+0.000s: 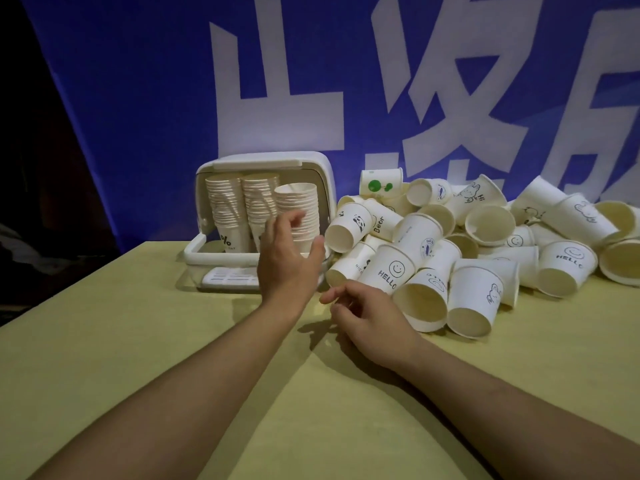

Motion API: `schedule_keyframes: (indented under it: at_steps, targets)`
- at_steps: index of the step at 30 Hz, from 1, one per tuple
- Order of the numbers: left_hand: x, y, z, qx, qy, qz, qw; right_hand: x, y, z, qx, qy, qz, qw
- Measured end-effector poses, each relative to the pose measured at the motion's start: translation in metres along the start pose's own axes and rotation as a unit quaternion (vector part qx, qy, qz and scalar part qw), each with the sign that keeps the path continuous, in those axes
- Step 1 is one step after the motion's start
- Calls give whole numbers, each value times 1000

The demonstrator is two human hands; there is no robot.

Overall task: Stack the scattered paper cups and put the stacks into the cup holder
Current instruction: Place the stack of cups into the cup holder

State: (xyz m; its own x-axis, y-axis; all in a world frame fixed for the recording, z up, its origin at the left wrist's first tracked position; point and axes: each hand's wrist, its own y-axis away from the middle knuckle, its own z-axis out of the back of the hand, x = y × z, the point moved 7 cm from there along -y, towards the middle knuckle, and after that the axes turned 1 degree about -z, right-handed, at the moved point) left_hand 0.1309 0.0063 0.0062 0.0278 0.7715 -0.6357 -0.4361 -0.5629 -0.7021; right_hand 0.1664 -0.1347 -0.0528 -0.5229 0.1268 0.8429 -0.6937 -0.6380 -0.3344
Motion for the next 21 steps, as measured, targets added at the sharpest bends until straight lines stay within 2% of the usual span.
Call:
schedule_keyframes:
  at_steps: [2, 4, 6, 7, 10, 12, 15, 19, 21]
  targets:
    - [-6, 20, -7, 13, 65, 29, 997, 22, 8, 14, -48, 143, 94, 984]
    - [-8, 35, -13, 27, 125, 59, 990, 43, 16, 36, -132, 244, 169, 946]
    - [-12, 42, -19, 54, 154, 66, 984, 52, 18, 64, -226, 314, 175, 905]
    - [-13, 44, -21, 65, 164, 60, 982, 51, 15, 77, -252, 353, 139, 890]
    - [-12, 53, -25, 102, 189, 37, 976, 20, 5, 107, -231, 452, -18, 862]
    - [-7, 57, -32, 126, 184, 35, 974, 1, 4, 118, -200, 457, -80, 863]
    - [-10, 54, -46, 145, 151, 17, 978, -13, 1, 120, -170, 422, -121, 882]
    - [-21, 63, -73, 255, 12, -46, 966, -14, -4, 113, -123, 407, -144, 894]
    - [-20, 67, -77, 275, -21, -56, 960, -14, -3, 111, -109, 381, -151, 906]
